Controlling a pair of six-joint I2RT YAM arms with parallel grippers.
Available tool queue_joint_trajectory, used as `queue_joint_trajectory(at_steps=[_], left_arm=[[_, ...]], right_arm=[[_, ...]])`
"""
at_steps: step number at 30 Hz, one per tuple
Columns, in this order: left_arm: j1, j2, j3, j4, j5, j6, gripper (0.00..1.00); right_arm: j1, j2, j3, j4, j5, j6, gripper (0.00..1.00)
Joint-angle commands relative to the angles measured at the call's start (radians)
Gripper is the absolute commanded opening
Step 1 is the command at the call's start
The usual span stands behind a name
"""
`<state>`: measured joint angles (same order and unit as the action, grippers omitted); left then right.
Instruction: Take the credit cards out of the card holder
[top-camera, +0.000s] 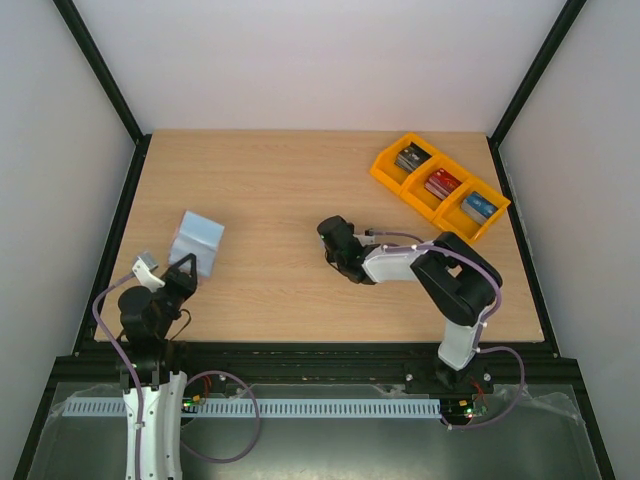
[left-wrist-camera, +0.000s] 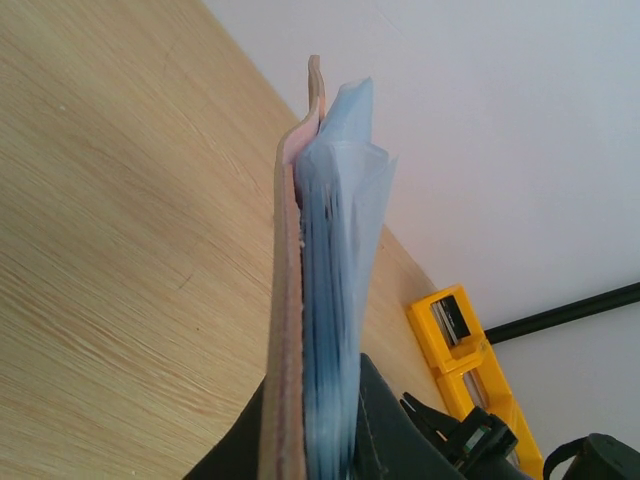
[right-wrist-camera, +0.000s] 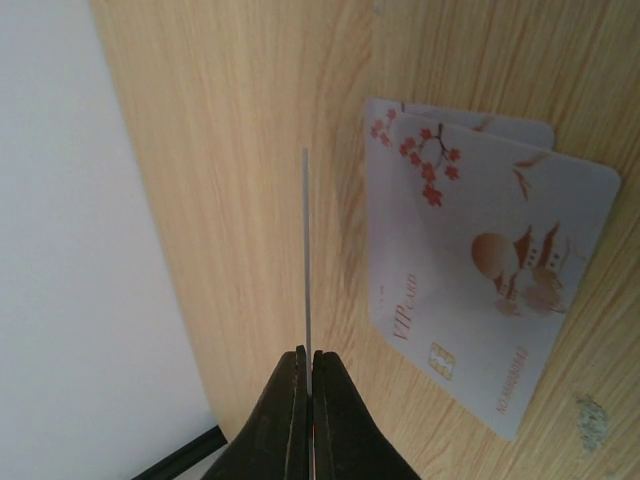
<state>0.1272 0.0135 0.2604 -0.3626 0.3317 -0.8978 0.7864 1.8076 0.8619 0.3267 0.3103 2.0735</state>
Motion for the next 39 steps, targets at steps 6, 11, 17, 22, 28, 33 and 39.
queue_joint_trajectory(at_steps=[6,11,17,22,28,33,39], left_arm=[[-0.011,-0.021,-0.013,0.021,0.006,0.003,0.02],[-0.015,-0.022,-0.013,0.022,0.007,0.002,0.02],[-0.017,-0.022,-0.014,0.021,0.006,0.002,0.02],[-0.017,-0.022,-0.014,0.021,0.007,0.002,0.02],[-0.018,-0.022,-0.016,0.022,0.007,0.001,0.02],[-0.019,-0.023,-0.016,0.021,0.007,0.0,0.02],[-0.018,-0.023,-0.016,0.021,0.009,0.0,0.02]], right_arm=[[0.019,0.038,0.039,-0.04,0.067,0.211,0.02],[0.023,0.062,0.045,-0.059,0.053,0.25,0.05],[0.023,0.08,0.048,-0.038,0.061,0.258,0.07],[0.022,0.075,0.033,-0.033,0.072,0.273,0.17],[0.023,0.082,0.033,0.013,0.04,0.26,0.31],[0.023,0.08,0.04,0.034,0.022,0.253,0.44],[0.024,0.077,0.046,0.06,0.001,0.251,0.59]])
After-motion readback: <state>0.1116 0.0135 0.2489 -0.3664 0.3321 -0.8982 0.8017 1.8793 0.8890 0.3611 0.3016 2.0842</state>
